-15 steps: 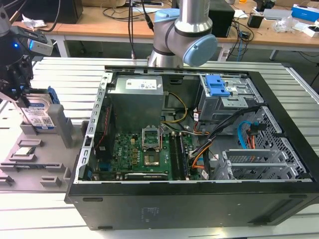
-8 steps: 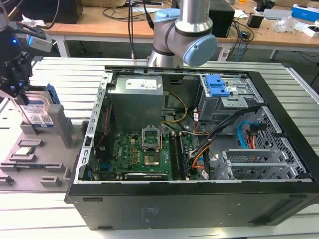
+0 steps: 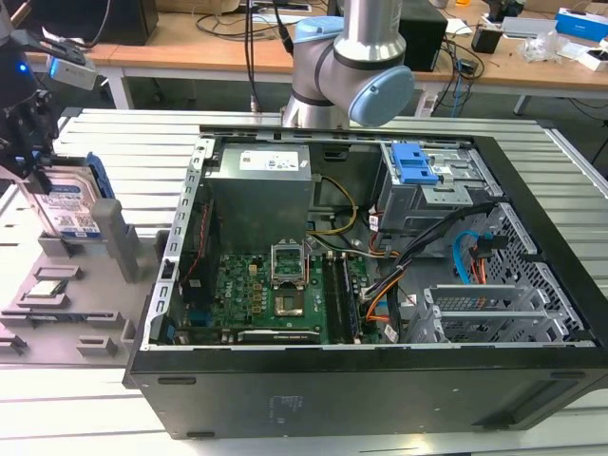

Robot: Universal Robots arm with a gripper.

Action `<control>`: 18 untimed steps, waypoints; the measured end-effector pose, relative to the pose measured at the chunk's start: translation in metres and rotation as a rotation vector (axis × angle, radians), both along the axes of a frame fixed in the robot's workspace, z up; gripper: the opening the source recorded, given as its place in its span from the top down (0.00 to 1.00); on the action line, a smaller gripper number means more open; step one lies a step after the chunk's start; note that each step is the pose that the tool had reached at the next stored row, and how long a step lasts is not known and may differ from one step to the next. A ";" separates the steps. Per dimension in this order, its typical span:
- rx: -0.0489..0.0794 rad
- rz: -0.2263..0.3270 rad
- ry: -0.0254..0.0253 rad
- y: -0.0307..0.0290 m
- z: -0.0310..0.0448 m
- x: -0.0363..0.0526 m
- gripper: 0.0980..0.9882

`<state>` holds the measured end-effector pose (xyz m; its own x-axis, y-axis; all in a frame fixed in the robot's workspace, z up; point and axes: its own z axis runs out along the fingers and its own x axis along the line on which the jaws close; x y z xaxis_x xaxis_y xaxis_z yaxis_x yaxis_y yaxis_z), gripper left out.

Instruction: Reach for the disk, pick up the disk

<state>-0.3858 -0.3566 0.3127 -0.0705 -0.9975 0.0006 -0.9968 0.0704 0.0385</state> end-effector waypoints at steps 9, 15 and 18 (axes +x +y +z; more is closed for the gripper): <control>0.000 0.000 0.0002 0.0000 0.0099 0.0004 0.70; 0.000 0.000 0.0001 0.0001 0.0264 0.0007 0.70; 0.000 0.000 0.0001 0.0002 0.0320 0.0007 0.70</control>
